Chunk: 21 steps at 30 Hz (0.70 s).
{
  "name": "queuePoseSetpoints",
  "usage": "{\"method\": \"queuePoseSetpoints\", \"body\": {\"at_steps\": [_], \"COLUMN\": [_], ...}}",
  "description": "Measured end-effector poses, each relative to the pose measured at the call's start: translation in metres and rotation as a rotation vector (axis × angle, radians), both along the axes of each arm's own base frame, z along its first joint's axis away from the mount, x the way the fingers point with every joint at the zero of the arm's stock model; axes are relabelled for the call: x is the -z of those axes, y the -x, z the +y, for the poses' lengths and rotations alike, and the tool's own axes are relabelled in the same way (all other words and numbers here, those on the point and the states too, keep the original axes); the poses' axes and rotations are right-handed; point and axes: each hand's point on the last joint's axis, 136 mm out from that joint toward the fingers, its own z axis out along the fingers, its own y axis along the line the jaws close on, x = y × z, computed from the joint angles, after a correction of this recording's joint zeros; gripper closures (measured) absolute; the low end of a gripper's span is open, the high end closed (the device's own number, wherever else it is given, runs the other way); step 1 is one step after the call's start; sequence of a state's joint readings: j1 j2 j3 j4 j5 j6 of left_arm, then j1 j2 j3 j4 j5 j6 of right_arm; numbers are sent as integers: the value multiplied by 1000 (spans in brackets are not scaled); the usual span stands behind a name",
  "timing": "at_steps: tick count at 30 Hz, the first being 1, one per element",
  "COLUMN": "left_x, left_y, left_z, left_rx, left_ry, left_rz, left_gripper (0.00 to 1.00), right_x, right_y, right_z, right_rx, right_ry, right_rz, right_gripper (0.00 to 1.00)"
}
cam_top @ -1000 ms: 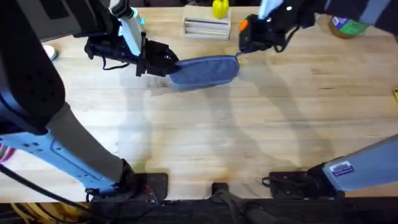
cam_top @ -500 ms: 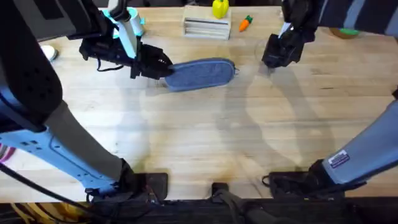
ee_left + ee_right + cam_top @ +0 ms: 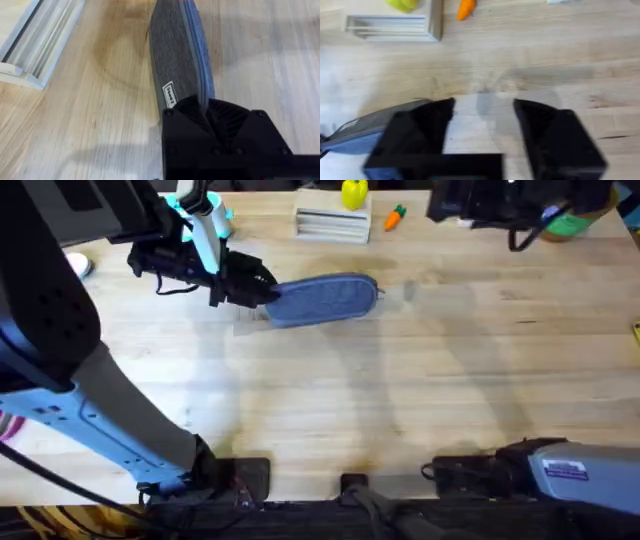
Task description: Unzip the bag, pick up the pens from the table one at a time and place them inside, then zip the bag closed.
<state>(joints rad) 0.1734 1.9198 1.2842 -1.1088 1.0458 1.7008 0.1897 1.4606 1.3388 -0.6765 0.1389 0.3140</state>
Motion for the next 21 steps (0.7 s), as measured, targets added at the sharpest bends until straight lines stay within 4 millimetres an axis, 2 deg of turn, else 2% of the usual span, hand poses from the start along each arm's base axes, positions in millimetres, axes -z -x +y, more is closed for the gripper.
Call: {"method": "queuePoseSetpoints", "body": {"at_steps": [2,4,5,10,11,13,21], "left_x": [0,0,0,-3,-3,-4,-4], "left_y": [0,0,0,0,0,0,-3], "left_z": [0,0,0,-1,-2,-2,-2], "left_rx": [0,0,1,-3,-5,-5,-7], "left_ry": [0,0,0,17,19,22,28], "left_rz": [0,0,-2,2,4,5,-13], "left_gripper": [959,959,918,141,44,12,7], "right_x": [-12,-20,-31,-32,-32,-32,-32], "right_y": [6,10,15,18,18,18,18], "right_z": [6,9,11,11,11,11,11], "right_rx": [-26,-41,-54,-55,-55,-55,-57], "right_ry": [2,1,0,1,1,1,3], "right_rz": [-26,-49,-76,-74,-73,-73,-73], "right_gripper": [48,7,4,4,4,4,3]}}
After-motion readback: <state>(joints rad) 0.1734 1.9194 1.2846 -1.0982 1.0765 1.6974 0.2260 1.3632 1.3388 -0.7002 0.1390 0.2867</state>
